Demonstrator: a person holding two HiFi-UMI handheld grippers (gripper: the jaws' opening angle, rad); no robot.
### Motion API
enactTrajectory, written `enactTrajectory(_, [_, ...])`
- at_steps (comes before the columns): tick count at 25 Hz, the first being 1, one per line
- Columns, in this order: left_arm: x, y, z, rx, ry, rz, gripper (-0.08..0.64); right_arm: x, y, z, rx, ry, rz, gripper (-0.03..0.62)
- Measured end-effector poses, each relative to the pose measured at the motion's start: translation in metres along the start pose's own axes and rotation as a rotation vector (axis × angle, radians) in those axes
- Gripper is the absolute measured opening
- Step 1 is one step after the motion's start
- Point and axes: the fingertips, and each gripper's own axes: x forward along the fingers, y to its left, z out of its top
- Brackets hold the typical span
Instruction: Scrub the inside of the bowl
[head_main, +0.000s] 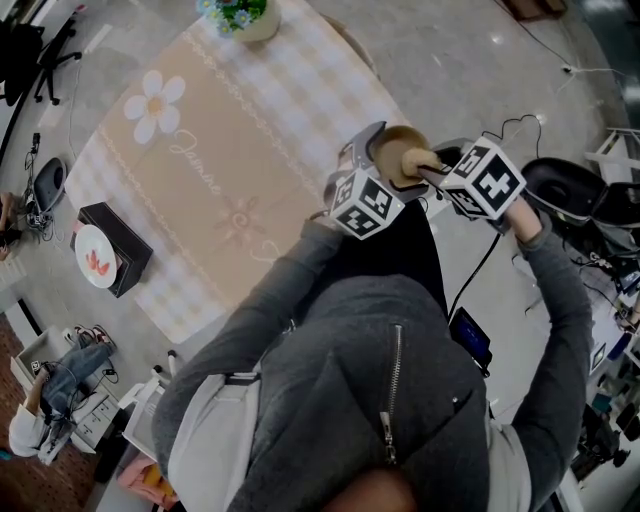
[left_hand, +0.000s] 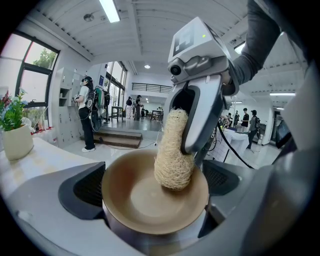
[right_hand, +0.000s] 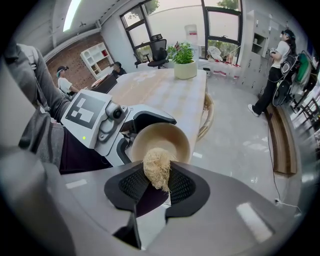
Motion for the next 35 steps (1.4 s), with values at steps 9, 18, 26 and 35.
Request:
enactTrajectory(9, [-0.001, 0.000, -0.001, 0.002, 0.002, -0.001, 0.595, 0.008, 0.013, -0.001, 0.001, 0.032, 0.061, 0.098])
enactTrajectory(18, [0.000, 0.000, -0.001, 0.001, 0.003, 0.000, 0.595, 0.019, 0.019, 0.005, 0.004, 0.075, 0.148, 0.097])
enactTrajectory(26, [0.001, 0.001, -0.001, 0.002, 0.003, 0.000, 0.595, 0.025, 0.021, 0.009, -0.006, 0.108, 0.217, 0.095])
enactTrajectory(35, [0.000, 0.000, -0.001, 0.004, 0.005, 0.001, 0.595, 0.031, 0.028, 0.021, -0.003, 0.117, 0.279, 0.095])
